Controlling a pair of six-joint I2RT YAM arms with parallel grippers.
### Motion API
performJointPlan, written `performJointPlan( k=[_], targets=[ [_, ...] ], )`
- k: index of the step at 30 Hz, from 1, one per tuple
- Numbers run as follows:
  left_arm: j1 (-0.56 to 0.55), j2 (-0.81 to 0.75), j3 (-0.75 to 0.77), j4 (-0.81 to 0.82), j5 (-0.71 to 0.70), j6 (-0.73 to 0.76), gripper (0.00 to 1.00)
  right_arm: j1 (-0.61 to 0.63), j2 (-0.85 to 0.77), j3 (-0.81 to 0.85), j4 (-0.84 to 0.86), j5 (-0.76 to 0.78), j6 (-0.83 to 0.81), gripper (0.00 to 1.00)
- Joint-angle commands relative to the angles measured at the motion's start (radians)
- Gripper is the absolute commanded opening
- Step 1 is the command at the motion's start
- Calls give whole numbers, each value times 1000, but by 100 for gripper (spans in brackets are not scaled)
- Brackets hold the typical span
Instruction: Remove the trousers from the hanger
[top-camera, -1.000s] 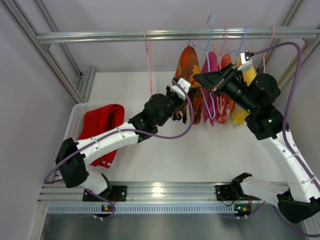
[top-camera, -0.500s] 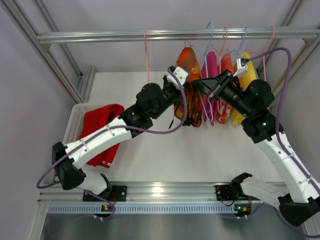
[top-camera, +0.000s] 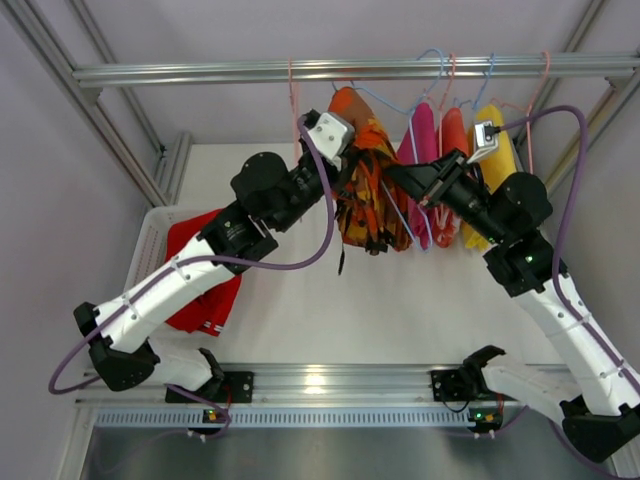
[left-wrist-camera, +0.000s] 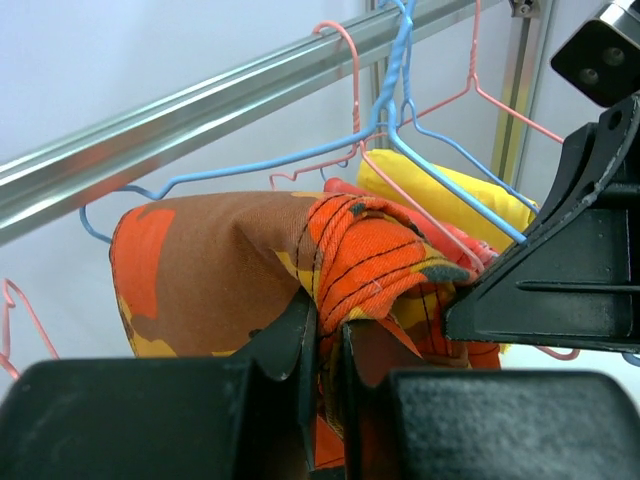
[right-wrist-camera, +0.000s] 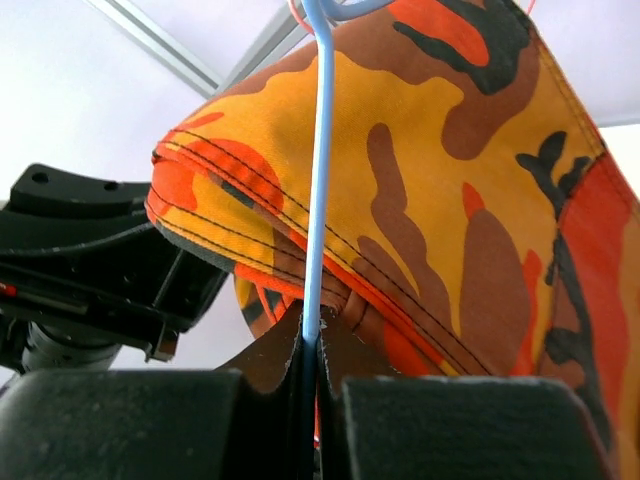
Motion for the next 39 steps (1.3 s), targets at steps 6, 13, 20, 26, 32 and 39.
performJointPlan(
  k=[6,13,20,26,32,39],
  targets=[
    [-1,-46,221,220,86,-17,0,6,-25,-74,18,27,-96,0],
    [-1,-11,338,238,156,-60,0,8,-38,-122,15,32,-129,0],
    [1,12,442,272,155,30,0,8,-33,-131,23,26,-136,0],
    [-1,29,539,316,156,138,0,8,-27,-130,20,24,-149,0],
    [-1,63,657,362,206,167,0,6,-12,-141,21,22,-158,0],
    [-1,63,717,400,207,211,0,6,-4,-139,15,19,-182,0]
  ],
)
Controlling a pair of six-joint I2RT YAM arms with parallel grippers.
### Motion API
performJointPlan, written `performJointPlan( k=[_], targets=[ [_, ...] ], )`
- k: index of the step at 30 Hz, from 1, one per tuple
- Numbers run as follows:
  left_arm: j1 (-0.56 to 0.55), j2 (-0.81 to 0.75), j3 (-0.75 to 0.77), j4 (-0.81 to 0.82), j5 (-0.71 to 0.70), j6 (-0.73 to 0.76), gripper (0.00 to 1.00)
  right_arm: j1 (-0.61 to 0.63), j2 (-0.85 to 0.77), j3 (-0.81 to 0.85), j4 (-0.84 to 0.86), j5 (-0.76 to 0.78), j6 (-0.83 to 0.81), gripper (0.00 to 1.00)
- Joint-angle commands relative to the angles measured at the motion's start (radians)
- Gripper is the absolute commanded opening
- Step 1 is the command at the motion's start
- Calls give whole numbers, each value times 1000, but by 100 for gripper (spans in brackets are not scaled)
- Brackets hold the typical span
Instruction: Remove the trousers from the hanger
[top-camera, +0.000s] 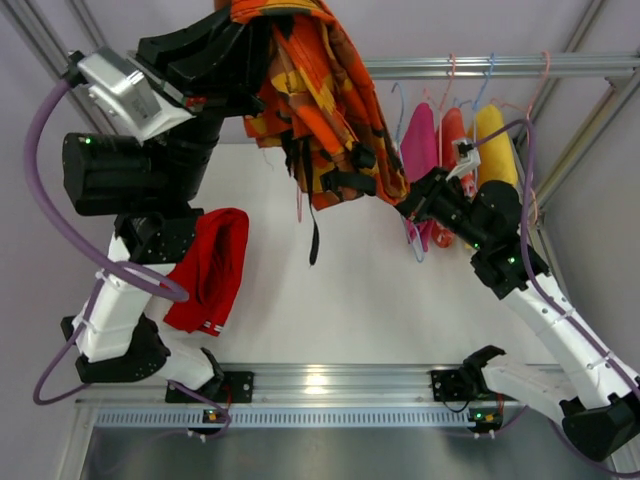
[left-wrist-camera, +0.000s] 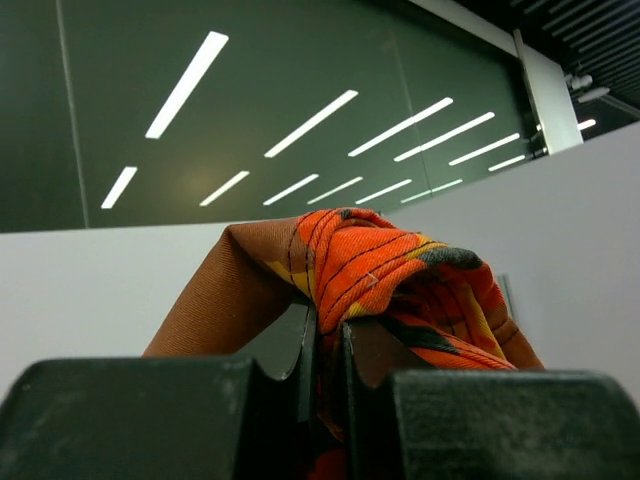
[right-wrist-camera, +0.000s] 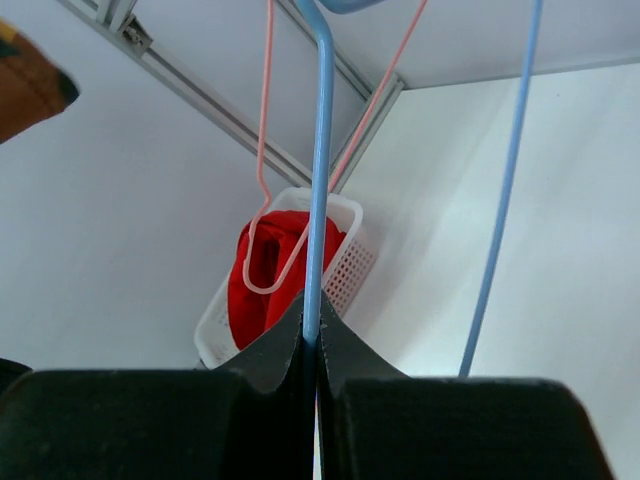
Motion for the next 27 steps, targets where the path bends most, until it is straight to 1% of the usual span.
performJointPlan(
  k=[1,5,6,7,9,10,11,15,17,22,25,27],
  targets=[
    [0,-33,53,211,23,75,0,7,-1,5,16,8,-37,0],
    [0,-94,48,161,-2,157,0,7,-2,8,12,6,-46,0],
    [0,-111,37,147,-35,202,0,7,-2,11,10,4,-49,0],
    [-2,-134,19,136,-49,224,0,7,-4,12,10,4,-52,0],
    [9,-214,-70,124,-83,296,0,7,-6,19,7,1,-55,0],
    [36,-243,-144,115,-106,304,0,7,-6,20,4,1,-58,0],
    [111,-301,-186,112,-114,312,0,7,-6,25,-2,-2,-61,0],
    [216,-444,-354,60,-148,382,0,7,5,42,-11,-6,-73,0],
    [274,-514,-433,47,-194,419,0,7,13,49,-11,-8,-81,0],
    [336,-639,-527,-42,-277,497,0,10,42,62,-4,-11,-87,0],
    [366,-766,-616,-124,-316,545,0,11,60,69,0,-11,-92,0],
    [388,-818,-660,-175,-358,566,0,14,71,75,0,-11,-93,0]
  ],
)
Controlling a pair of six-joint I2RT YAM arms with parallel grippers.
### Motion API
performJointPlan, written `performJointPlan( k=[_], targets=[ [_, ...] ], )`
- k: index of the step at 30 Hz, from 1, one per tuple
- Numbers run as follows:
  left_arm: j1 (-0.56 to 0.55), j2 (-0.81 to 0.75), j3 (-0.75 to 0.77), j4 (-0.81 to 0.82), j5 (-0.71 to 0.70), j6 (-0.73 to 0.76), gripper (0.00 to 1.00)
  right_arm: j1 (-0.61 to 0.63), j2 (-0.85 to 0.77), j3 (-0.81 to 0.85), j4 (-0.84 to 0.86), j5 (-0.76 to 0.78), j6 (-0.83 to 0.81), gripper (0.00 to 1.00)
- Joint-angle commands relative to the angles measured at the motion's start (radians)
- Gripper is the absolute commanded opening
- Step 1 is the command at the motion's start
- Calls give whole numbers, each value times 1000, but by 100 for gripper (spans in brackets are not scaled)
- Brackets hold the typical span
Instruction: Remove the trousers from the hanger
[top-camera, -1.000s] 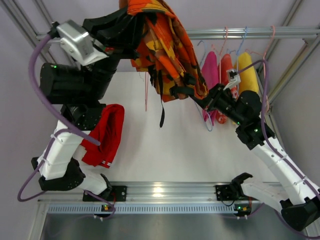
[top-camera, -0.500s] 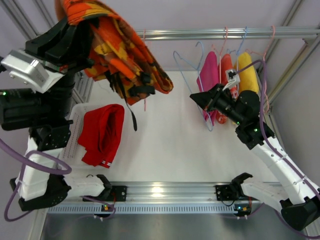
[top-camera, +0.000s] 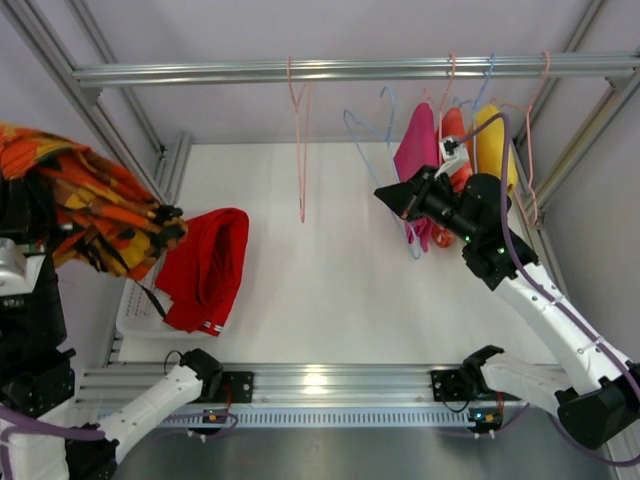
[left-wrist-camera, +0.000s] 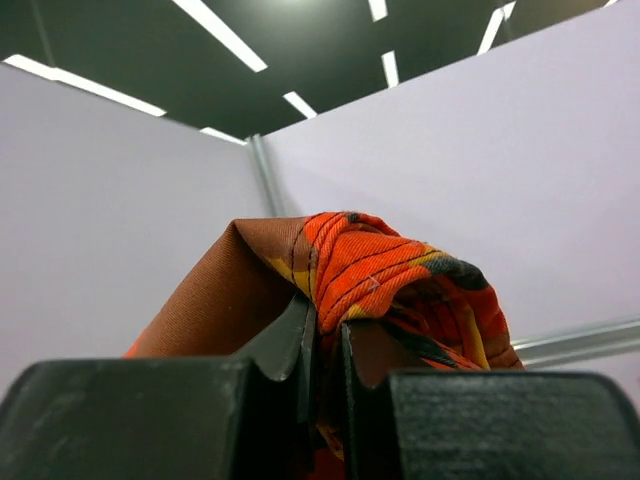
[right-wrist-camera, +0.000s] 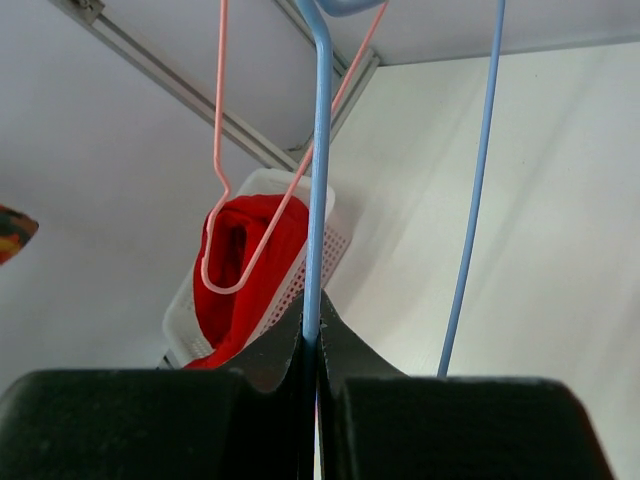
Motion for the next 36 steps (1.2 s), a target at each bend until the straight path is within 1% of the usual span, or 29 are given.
performJointPlan(
  k=[1,3,4,6,8,10,13,18,24,25,27,28,29,31,32,33,34,36],
  targets=[
    [32,-115,-84,-73,-44,86,0,16,8,67,8,-7,-34,0],
    [42,-172,-139,-121,-89,104,0,17,16,74,3,-7,-43,0],
    [50,-223,-186,-170,-108,113,0,17,19,79,-5,-7,-47,0],
    [55,-272,-231,-203,-172,130,0,19,22,83,-9,-7,-51,0],
    [64,-336,-289,-249,-206,141,0,20,27,91,-14,-7,-54,0],
    [85,-385,-316,-284,-235,133,0,20,33,94,-17,-7,-57,0],
    [114,-435,-352,-361,-237,95,0,20,40,99,-17,-10,-57,0],
    [127,-482,-427,-465,-228,21,0,25,53,94,-8,-13,-53,0],
    [113,-527,-584,-465,-255,-8,0,25,50,84,-8,-8,-47,0],
    [93,-525,-640,-429,-266,-8,0,27,51,84,-8,-8,-47,0],
    [66,-513,-702,-380,-298,12,0,27,51,80,-3,-11,-42,0],
    [32,-498,-739,-337,-315,24,0,27,51,79,0,-10,-39,0],
    [13,-487,-820,-224,-333,55,0,27,51,74,6,-10,-39,0],
    [-37,-449,-904,-107,-360,92,0,25,51,70,12,-10,-30,0],
    [-48,-429,-967,-5,-363,112,0,27,51,68,14,-13,-27,0],
    [-51,-407,-986,37,-360,106,0,27,51,68,11,-14,-25,0],
    [-51,-350,-992,50,-341,74,0,27,51,71,9,-14,-25,0],
    [-48,-294,-1001,93,-337,40,0,25,47,77,-2,-16,-28,0]
  ],
)
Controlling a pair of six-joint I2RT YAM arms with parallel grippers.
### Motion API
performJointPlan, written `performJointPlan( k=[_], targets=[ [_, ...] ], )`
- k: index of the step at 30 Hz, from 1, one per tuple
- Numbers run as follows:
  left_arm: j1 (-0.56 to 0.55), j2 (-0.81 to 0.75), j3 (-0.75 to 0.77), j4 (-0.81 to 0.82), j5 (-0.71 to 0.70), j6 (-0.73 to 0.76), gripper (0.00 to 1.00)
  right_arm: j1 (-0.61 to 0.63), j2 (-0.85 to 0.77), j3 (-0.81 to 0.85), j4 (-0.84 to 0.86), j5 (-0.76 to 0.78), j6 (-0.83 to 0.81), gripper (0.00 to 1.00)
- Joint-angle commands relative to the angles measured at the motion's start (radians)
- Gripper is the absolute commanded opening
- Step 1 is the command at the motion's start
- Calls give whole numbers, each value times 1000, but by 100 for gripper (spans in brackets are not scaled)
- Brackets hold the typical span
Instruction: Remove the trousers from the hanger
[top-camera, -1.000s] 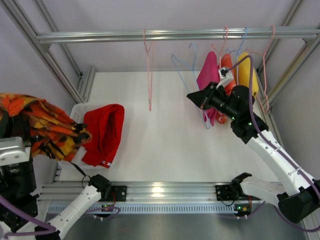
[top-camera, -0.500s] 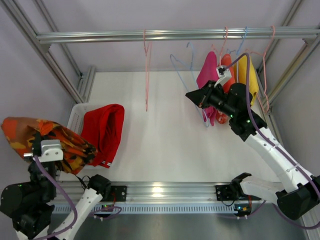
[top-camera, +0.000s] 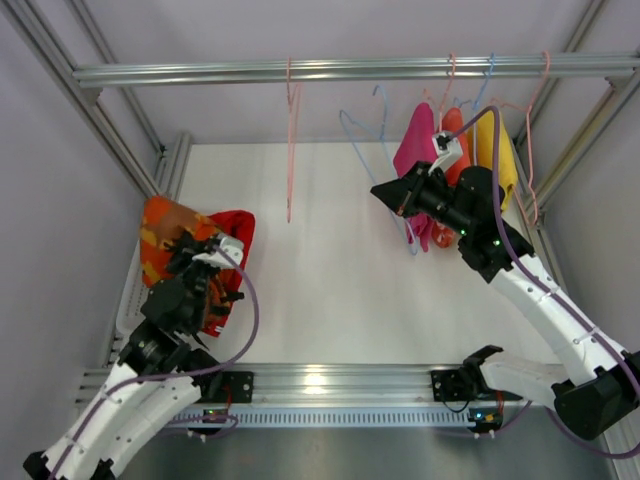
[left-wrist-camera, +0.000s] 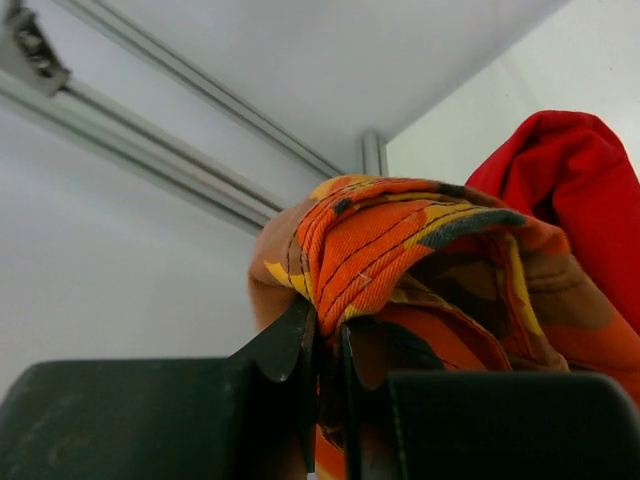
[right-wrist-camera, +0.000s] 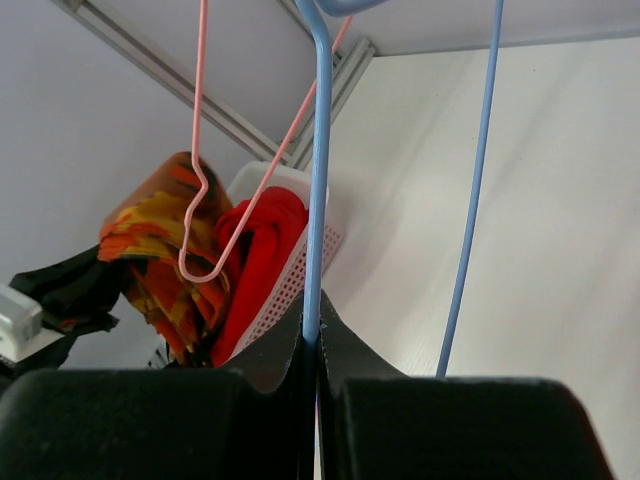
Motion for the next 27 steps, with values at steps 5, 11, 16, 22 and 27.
performJointPlan(
  k=[5,11,16,22,27],
  targets=[
    [118,237,54,213,105,-238,0,19,-21,44,20,-13,-3,0],
    [499,466,239,-67,472,-558,0,20,-41,57,-2,-22,-17,0],
    [741,544,301,-202,741,-658,18,26,-52,57,-13,-19,-17,0],
    [760,437,377,-293,1004,-730,75,89,-54,95,-60,74,-18,0],
    [762,425,520,-391,1067,-827,96,144,-21,159,-105,152,32,0]
  ],
)
